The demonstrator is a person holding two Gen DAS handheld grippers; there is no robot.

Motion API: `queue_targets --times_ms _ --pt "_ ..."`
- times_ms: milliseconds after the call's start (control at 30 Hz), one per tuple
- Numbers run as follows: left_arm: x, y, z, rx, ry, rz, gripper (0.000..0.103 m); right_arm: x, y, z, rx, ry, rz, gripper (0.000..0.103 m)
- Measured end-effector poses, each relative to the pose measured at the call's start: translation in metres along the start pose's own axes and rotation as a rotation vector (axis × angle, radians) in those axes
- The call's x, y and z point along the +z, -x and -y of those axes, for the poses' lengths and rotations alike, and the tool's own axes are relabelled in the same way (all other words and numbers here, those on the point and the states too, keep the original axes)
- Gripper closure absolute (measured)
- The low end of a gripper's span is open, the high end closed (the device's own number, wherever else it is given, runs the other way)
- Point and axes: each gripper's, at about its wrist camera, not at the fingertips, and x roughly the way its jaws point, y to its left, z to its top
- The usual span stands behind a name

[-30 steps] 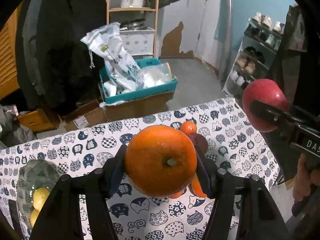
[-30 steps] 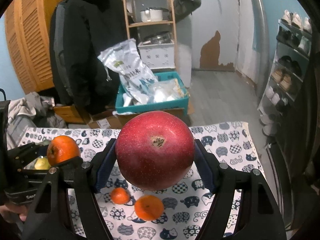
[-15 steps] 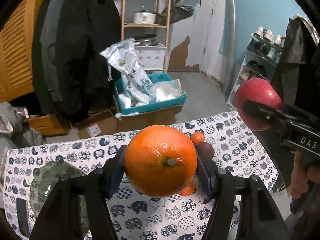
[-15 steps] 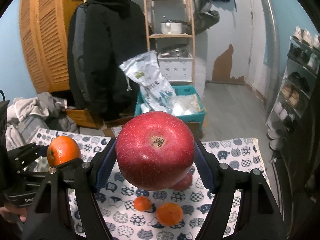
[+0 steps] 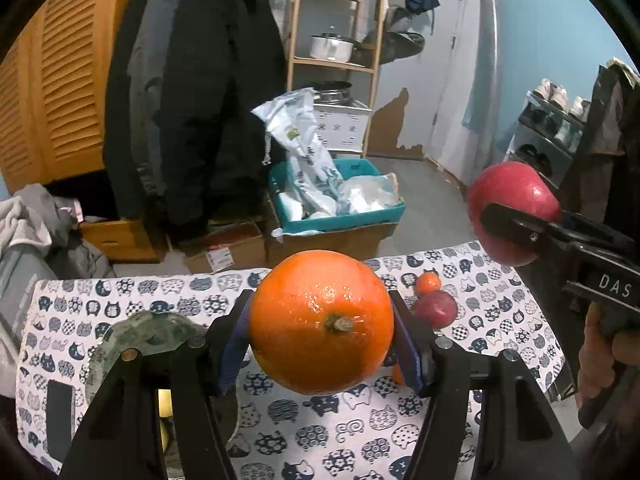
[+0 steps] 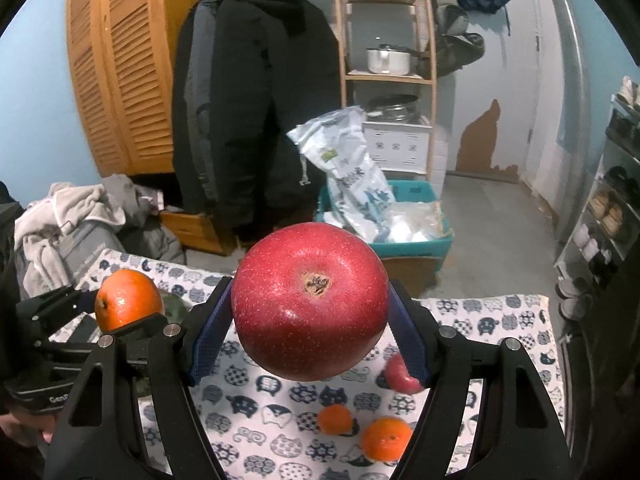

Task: Organize fruits
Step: 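Lift the held apple and mandarin and carry them toward the glass bowl, then lower the apple and mandarin into the glass bowl and open both grippers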

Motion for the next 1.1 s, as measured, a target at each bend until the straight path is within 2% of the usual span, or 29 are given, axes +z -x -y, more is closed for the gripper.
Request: queue_targets --times_ms 633,1100 --pt "-0.034 -0.001 -0.107 0.115 0.147 -0.062 0.038 0.009 -0.061 -0.083 0.127 0.043 -0.081 0.029" --pt "-0.06 -0.01 -0.171 0.187 0.236 -0.119 0.038 -0.002 -0.121 -0.149 0.206 0.095 -0.181 0.029"
